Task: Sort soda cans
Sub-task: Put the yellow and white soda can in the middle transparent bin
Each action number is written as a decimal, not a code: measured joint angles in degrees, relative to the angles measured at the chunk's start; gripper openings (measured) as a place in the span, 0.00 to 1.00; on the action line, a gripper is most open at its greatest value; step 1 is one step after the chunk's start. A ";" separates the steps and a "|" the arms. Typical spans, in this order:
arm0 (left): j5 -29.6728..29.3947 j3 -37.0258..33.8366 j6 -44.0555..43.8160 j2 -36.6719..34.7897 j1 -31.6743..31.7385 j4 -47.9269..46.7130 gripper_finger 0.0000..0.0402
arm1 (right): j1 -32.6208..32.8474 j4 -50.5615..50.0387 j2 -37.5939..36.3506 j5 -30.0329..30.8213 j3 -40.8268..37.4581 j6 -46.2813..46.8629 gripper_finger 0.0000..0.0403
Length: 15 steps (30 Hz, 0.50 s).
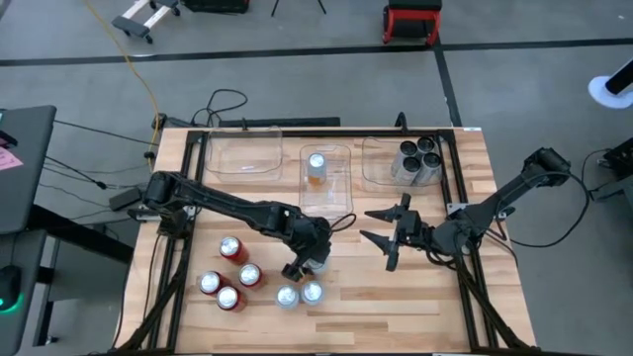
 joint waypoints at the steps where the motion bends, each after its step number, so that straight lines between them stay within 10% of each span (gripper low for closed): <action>1: 0.03 0.00 -0.28 0.64 0.02 0.84 0.89 | 0.00 0.00 -0.01 -0.02 0.00 0.27 0.63; 15: -6.58 0.00 0.82 0.96 0.50 1.28 0.72 | -0.04 -0.52 -0.01 0.00 0.02 0.38 0.63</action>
